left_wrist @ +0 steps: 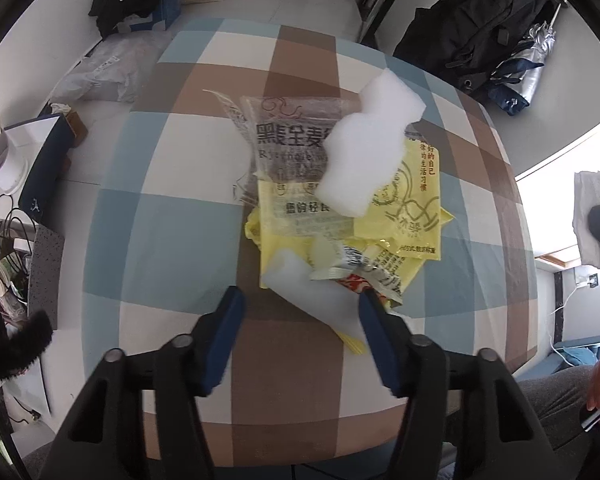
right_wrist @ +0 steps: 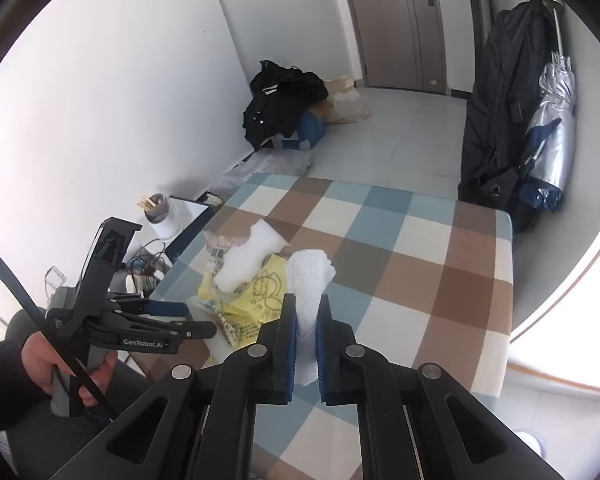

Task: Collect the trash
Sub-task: 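Grasp the white plastic piece with the left gripper while the right gripper holds the tissue, then lift both held items off the table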

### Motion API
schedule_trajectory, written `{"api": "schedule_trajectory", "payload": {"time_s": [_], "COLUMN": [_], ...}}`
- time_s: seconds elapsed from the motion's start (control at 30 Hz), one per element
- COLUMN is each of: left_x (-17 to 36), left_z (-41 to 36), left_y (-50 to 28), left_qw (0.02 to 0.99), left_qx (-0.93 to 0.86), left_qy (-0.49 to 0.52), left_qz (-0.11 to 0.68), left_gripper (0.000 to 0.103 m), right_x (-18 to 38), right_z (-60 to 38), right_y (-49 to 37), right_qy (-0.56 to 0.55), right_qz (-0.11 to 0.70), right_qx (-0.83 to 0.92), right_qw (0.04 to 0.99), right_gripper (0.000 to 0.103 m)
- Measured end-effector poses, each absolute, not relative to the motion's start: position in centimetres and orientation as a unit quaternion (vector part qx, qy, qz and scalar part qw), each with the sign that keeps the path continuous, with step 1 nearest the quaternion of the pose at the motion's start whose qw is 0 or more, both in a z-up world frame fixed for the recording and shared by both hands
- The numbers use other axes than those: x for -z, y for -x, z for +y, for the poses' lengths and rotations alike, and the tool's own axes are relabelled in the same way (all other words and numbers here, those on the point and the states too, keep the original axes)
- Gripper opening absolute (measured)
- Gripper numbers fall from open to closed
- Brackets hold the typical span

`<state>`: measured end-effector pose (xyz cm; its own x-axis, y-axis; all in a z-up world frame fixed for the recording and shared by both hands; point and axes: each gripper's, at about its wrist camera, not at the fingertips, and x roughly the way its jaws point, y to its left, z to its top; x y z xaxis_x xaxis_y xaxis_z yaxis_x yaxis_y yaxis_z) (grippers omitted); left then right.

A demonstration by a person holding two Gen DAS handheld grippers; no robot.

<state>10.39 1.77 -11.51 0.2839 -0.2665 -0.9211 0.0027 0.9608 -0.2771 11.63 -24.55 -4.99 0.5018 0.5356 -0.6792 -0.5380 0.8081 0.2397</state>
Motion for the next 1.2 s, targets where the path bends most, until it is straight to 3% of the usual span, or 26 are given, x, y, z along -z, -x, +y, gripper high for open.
{"api": "schedule_trajectory", "payload": {"time_s": [0.13,0.4,1.2], "left_x": [11.2,10.8,8.3], "left_z": [1.4,2.2,3.9], "left_y": [-10.4,-10.4,-9.9], "left_qw": [0.799,0.796,0.818], "left_qx": [0.078,0.091,0.095], "left_qy": [0.096,0.123,0.148], "left_qz": [0.589,0.586,0.548], "left_gripper": [0.025,0.009,0.005], "right_x": [5.1,5.2,6.1], "right_z": [-24.7,-24.4,-22.8], "right_y": [-11.7,-11.7,-12.0], "right_qy": [0.002,0.005,0.025], "right_qz": [0.394,0.398,0.414], "right_qx": [-0.308,-0.306,-0.305], "right_qw": [0.866,0.865,0.857], "right_gripper": [0.008,0.008,0.009]}}
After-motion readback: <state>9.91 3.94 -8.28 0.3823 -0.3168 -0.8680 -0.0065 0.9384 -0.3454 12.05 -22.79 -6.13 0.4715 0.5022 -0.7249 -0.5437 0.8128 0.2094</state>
